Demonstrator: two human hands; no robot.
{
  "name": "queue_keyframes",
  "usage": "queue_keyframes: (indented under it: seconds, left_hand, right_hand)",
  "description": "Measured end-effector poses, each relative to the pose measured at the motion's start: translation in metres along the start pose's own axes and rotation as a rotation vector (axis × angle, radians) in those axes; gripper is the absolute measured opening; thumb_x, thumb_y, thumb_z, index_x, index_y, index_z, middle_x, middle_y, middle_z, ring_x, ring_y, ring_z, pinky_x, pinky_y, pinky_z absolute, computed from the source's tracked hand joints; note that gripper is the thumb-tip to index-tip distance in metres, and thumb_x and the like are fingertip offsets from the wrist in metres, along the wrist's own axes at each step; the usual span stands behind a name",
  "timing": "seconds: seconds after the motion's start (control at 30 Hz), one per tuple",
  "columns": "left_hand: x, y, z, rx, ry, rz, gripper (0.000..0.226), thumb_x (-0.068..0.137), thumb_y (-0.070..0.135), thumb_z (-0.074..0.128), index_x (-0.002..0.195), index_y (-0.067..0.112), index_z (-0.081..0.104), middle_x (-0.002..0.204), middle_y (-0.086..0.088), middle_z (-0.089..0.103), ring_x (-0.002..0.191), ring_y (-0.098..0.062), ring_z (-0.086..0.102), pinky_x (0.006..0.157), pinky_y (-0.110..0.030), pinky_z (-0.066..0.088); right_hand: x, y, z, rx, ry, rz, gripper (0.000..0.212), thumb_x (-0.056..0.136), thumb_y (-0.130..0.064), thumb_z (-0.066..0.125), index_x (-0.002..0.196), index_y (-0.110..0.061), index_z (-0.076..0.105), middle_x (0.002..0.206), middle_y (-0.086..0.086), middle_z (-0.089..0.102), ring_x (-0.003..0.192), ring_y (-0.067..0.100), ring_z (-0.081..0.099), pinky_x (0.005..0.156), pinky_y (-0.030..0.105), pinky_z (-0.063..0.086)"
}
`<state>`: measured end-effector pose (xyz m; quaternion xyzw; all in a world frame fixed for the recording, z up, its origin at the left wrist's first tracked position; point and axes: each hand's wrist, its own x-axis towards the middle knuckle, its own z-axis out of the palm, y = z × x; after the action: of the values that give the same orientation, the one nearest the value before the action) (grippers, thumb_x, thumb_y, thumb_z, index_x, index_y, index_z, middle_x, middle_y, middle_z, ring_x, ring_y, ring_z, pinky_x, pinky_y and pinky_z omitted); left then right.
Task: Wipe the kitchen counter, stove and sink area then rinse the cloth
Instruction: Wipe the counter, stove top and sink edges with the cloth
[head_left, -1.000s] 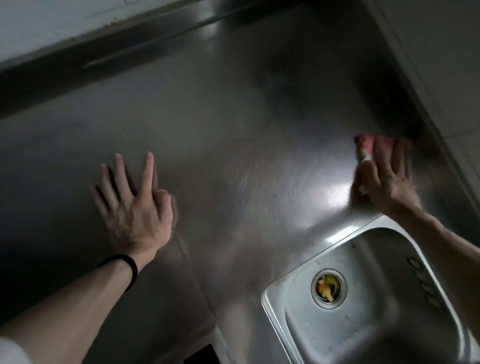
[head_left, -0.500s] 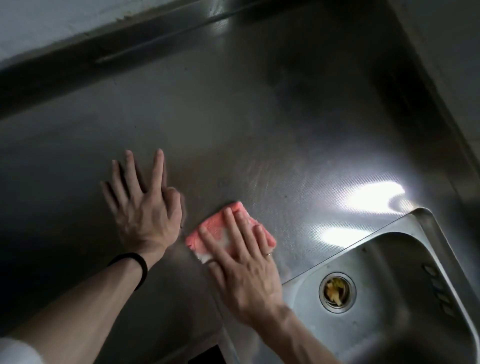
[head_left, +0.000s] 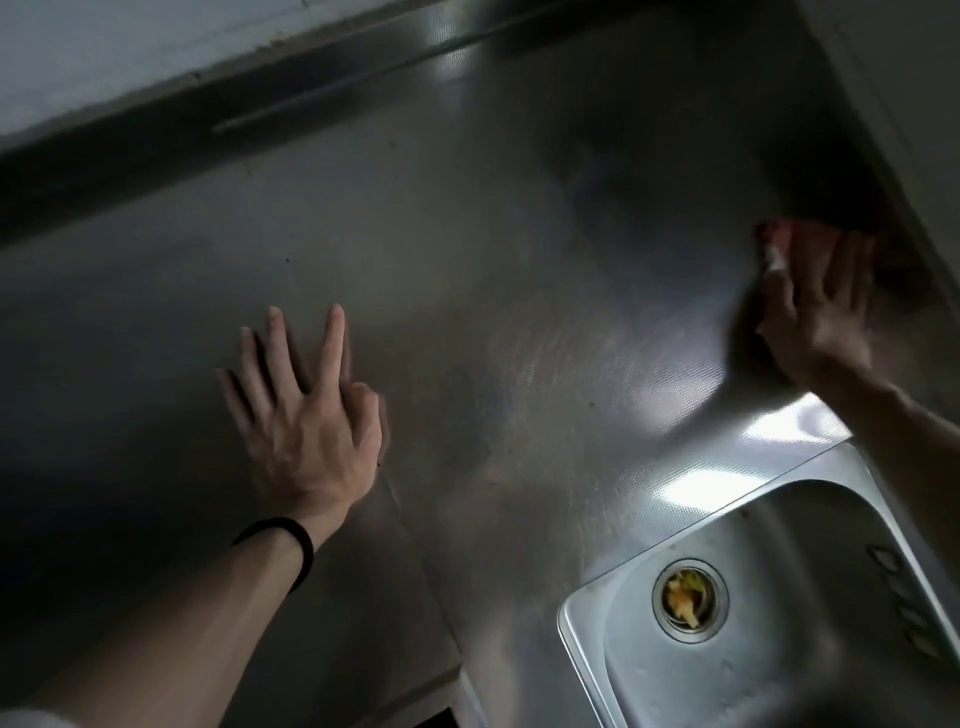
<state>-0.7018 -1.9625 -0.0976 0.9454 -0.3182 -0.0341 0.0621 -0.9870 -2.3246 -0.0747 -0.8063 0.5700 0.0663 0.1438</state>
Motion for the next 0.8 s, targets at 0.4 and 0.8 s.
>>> queue_keyframes:
  seconds: [0.4, 0.8]
  left_hand:
    - [-0.002, 0.003, -0.005, -0.012, -0.002, 0.001, 0.071, 0.096, 0.037, 0.04, 0.166, 0.036, 0.024, 0.173, -0.017, 0.016, 0.158, -0.044, 0.016, 0.126, -0.066, 0.012]
    - [0.0, 0.002, -0.005, -0.001, -0.021, -0.004, 0.072, 0.096, 0.037, 0.039, 0.166, 0.036, 0.023, 0.173, -0.016, 0.016, 0.157, -0.044, 0.017, 0.126, -0.067, 0.013]
  right_hand:
    - [-0.224, -0.183, 0.108, 0.01, -0.011, -0.633, 0.06, 0.109, -0.049, 0.037, 0.166, -0.037, 0.019, 0.175, 0.012, 0.006, 0.163, 0.028, -0.004, 0.13, 0.048, 0.001]
    - [-0.038, -0.154, 0.045, 0.019, 0.037, -0.352, 0.06, 0.111, -0.049, 0.026, 0.167, -0.036, 0.008, 0.175, 0.012, -0.006, 0.162, 0.029, -0.011, 0.13, 0.055, 0.001]
